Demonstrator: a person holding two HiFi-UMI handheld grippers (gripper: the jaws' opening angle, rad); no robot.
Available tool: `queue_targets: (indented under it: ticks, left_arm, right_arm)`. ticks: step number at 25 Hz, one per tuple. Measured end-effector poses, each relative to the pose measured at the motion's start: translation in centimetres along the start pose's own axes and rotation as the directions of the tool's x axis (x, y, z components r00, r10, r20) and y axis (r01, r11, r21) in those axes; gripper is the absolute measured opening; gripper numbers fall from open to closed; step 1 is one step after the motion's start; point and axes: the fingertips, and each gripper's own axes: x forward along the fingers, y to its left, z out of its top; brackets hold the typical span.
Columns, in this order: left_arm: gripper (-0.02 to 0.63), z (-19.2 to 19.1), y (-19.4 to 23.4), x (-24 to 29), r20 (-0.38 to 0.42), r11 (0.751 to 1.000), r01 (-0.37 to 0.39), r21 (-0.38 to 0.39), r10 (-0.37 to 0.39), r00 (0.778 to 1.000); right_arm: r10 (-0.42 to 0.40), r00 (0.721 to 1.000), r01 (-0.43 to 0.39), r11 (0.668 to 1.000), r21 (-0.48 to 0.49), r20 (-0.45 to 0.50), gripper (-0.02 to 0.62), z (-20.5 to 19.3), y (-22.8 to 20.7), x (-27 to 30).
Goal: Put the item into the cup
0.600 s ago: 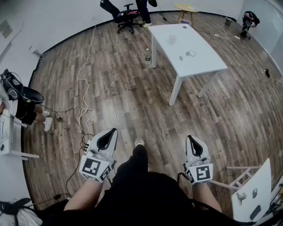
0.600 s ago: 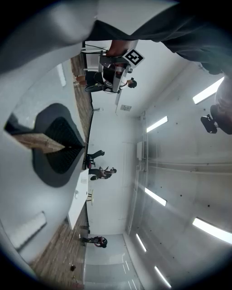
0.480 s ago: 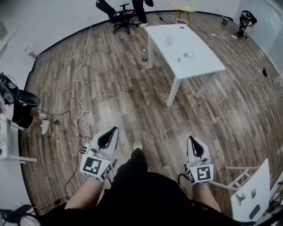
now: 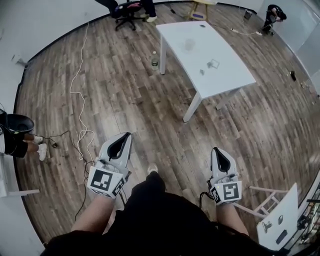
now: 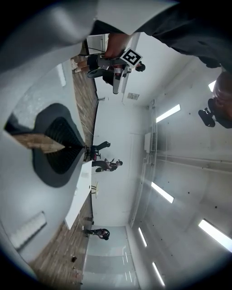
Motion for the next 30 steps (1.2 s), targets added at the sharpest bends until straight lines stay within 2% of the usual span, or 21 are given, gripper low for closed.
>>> queue_targets:
  ticks: [6, 10, 13, 16, 20, 24, 30]
  left_arm:
    - [-0.002, 0.8, 4.9, 3.8, 0.031, 0.998, 0.01, 0.063, -0.012, 0.999]
    - [-0.002, -0.5, 8.8, 5.8, 0.009, 0.999, 0.013, 0.029, -0.014, 1.0]
    - [-0.002, -0.7, 10.7, 6.9, 0.02, 1.0, 0.018, 0.01, -0.018, 1.0]
    - [-0.002, 0.5, 11.8, 7.9, 0.067, 1.0, 0.018, 0.003, -0.018, 0.998]
    - [-0.002, 0.9, 12.8, 9.5, 0.077, 1.0, 0.013, -0.013, -0.012, 0.997]
    - [-0.002, 1.2, 14.4, 11.1, 0.066, 1.0, -0.002, 0.001, 0.002, 0.998]
    - [-0.002, 2.5, 18.6, 14.2, 0.062, 0.998, -0.065, 0.022, 0.064, 0.996]
  right_arm:
    - [-0.003, 1.0, 0.003, 1.0, -0.004, -0.008, 0.002, 0.4, 0.7, 6.1]
    - [0.001, 1.0, -0.001, 1.0, 0.008, 0.0, 0.002, 1.2, 2.0, 9.8]
    - [0.029, 1.0, -0.028, 0.999, -0.026, 0.01, 0.002, 2.4, 2.7, 10.7]
    - [0.007, 1.0, -0.007, 0.998, -0.064, -0.001, 0.002, 2.8, 1.6, 11.0]
    - [-0.024, 1.0, 0.024, 0.999, -0.029, 0.0, 0.002, 2.7, -0.2, 13.6]
    - [0.034, 0.999, -0.033, 0.999, -0.033, 0.026, 0.002, 2.8, 0.1, 17.5]
    - [0.081, 0.995, -0.081, 0.997, -0.008, 0.058, 0.002, 3.2, -1.8, 24.9]
